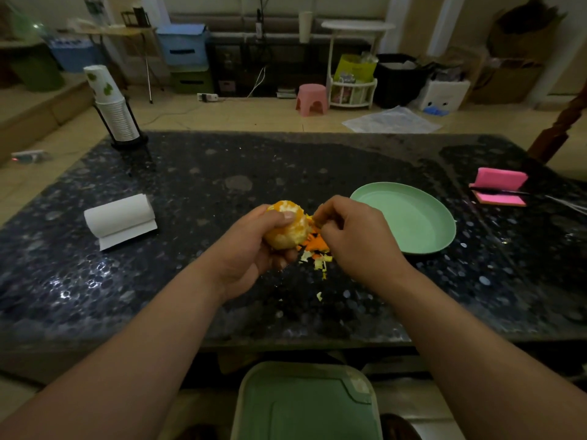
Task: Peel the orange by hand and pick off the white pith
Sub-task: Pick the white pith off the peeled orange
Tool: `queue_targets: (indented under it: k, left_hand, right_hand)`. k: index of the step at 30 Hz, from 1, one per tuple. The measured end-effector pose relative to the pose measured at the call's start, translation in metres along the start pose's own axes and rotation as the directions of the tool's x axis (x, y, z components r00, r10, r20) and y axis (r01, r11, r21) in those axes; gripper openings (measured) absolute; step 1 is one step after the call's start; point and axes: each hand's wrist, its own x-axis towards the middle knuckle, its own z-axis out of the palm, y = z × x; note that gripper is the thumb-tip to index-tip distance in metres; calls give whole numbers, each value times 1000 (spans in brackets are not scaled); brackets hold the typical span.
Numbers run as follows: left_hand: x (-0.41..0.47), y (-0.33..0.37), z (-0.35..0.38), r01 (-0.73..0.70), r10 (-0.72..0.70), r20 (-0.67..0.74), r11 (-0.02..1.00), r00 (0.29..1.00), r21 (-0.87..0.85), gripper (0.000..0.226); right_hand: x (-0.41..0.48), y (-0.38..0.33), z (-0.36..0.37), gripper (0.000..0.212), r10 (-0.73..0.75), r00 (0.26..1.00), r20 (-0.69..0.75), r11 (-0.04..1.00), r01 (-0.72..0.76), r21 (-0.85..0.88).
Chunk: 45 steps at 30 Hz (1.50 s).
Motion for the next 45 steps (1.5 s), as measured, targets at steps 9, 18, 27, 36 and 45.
queue_targets:
  k: [9, 18, 27, 36, 45]
  left_hand:
    - [6, -7, -6, 97, -119, -93, 974, 989, -205, 44]
    - [8, -5, -2, 84, -94, -54, 981, 994, -174, 52]
    - [2, -3, 1, -68, 77, -110, 994, 991, 87, 27]
    - [1, -3, 2, -46, 53, -60, 992, 997, 117, 25]
    - [2, -6, 3, -51, 56, -49, 995, 997, 88, 42]
  right_hand:
    - [9, 18, 19, 14, 98, 980, 171, 963, -51, -264]
    - [2, -6, 2, 8, 20, 983, 183, 973, -61, 221]
    - [-2, -9, 2, 12, -32, 986, 161, 999, 26, 35]
    - [-2, -5, -2, 10, -70, 979, 193, 997, 71, -1]
    - [-6, -11, 1, 12, -125, 981, 148, 981, 145, -128]
